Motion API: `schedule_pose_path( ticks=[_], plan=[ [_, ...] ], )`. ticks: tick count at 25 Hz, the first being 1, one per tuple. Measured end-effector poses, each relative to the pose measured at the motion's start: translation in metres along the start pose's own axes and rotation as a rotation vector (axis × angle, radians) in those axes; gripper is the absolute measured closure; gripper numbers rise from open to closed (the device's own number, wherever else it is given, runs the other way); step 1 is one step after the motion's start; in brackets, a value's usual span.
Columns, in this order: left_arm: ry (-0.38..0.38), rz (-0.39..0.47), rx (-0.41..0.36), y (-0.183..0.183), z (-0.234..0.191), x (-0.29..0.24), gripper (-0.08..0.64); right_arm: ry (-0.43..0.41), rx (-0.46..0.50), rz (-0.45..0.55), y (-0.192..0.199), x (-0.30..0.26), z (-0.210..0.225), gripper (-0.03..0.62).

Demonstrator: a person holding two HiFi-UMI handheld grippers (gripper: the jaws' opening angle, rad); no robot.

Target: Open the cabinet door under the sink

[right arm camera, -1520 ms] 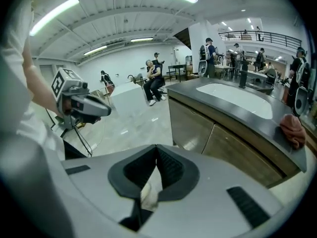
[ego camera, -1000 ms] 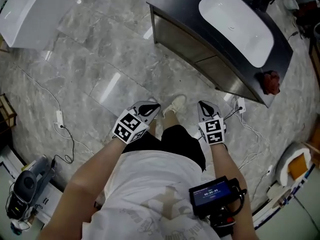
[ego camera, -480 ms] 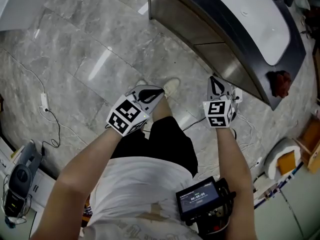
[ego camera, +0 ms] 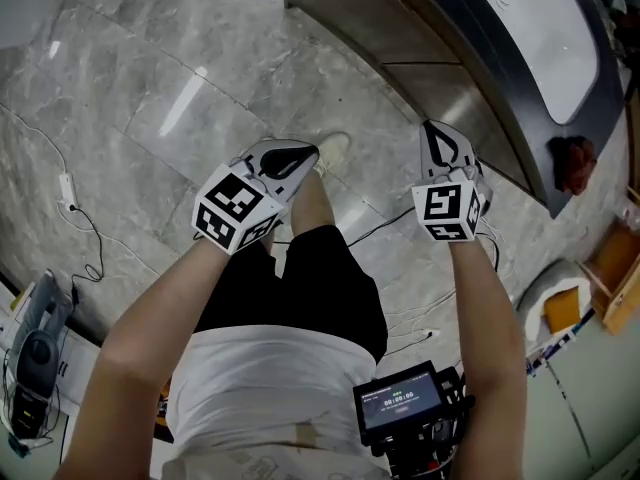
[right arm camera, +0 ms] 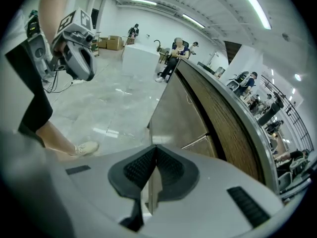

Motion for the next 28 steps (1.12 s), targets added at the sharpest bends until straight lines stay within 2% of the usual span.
schedule_pose_path(
  ticks=[3, 9, 14, 19, 24, 25, 28],
  plan=[
    [-0.015, 0.042, 0.063, -0.002, -0.007, -0.014, 0.552, -0.015, 0.004, -0.019, 0.007, -0.005, -0.007, 0.58],
    [0.027, 0.058, 0.091, 0.011, -0.007, -0.025, 0.552, 0.013, 0.077, -0.082, 0.016, -0.016, -0.014, 0.578],
    [0.014, 0.068, 0.099, 0.022, -0.025, -0.022, 0.552, 0.129, 0.057, -0.153, 0.034, -0.014, 0.008, 0.58],
    [-0.011, 0.068, 0.076, 0.024, -0.045, -0.005, 0.551, 0.257, 0.101, -0.227, 0.046, -0.014, 0.034, 0.578],
    [-0.046, 0.07, 0.08, 0.028, -0.059, 0.004, 0.551, 0.336, 0.129, -0.313, 0.06, -0.021, 0.047, 0.577],
    [-0.047, 0.069, 0.081, 0.029, -0.062, 0.004, 0.552, 0.349, 0.139, -0.331, 0.062, -0.024, 0.049, 0.564],
    [-0.045, 0.058, 0.084, 0.033, -0.07, 0.001, 0.552, 0.392, 0.171, -0.374, 0.065, -0.037, 0.055, 0.448]
  ],
)
Point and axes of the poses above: the fingertips, and each gripper's own axes: x backward along the fingers, z to its right, y out of its underside, the point moved 2 cm from there along x, backward along the fingers, and after that the axes turned 14 degrees about x, right-handed, at the moved point
